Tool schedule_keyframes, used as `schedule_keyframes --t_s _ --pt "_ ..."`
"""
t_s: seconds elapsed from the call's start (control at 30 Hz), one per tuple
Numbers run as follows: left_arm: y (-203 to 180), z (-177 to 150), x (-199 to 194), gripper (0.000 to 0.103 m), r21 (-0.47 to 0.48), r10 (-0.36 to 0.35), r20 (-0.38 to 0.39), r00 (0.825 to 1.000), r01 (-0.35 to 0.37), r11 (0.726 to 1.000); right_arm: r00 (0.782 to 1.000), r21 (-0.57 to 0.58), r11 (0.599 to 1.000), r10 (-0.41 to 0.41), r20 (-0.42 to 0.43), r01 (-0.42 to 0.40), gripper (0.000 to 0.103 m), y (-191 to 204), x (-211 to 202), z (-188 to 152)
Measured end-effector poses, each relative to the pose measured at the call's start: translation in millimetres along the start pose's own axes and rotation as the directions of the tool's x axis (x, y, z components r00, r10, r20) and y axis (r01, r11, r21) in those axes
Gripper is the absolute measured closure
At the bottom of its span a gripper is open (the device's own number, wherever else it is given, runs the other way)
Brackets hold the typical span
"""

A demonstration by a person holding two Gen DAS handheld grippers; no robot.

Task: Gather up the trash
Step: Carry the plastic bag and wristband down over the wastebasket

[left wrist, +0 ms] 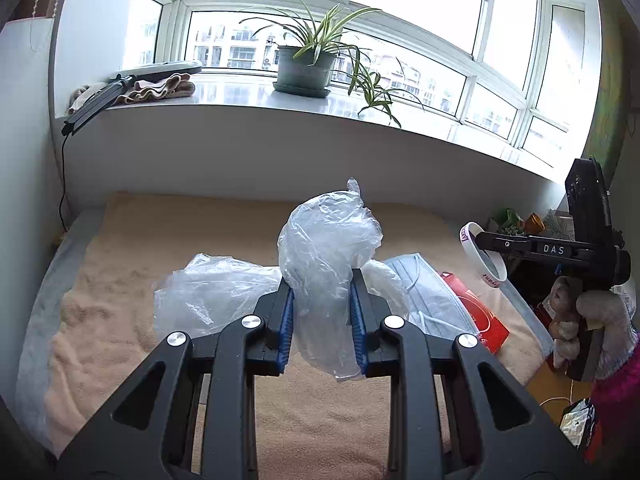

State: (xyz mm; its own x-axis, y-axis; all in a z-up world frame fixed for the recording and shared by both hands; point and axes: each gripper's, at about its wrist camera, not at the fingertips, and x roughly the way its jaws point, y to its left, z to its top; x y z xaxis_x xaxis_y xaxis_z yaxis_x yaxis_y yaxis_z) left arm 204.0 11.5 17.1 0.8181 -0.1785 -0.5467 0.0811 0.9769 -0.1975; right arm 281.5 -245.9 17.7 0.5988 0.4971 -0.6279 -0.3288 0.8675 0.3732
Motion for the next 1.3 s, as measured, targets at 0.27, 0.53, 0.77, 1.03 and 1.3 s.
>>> schedule_keyframes --t_s 0.27,0.53,0.77,1.03,1.3 --pt "-7 -34 -56 0.079 -0.007 -0.001 0.042 0.999 0.001 1.000 0.998 -0.060 0.996 0.065 0.003 -0.065 0.103 31 -27 -43" --pt "-15 -74 -90 0.079 0.002 -0.009 0.030 1.000 0.009 1.000 0.996 -0.112 0.990 0.084 0.001 -0.084 0.103 55 -46 -104" --pt "-29 -122 -96 0.079 0.002 -0.012 -0.058 0.998 0.012 1.000 0.993 -0.070 0.991 0.111 -0.043 -0.114 0.103 61 -53 -159" --pt "-38 -175 -91 0.079 -0.015 -0.022 -0.161 0.987 0.020 1.000 0.991 -0.074 0.993 0.087 -0.104 -0.095 0.103 63 -49 -205" --pt "-34 -217 -73 0.079 -0.085 -0.055 -0.247 0.967 0.035 0.996 0.980 -0.029 0.996 0.077 -0.185 -0.084 0.103 56 -28 -246"
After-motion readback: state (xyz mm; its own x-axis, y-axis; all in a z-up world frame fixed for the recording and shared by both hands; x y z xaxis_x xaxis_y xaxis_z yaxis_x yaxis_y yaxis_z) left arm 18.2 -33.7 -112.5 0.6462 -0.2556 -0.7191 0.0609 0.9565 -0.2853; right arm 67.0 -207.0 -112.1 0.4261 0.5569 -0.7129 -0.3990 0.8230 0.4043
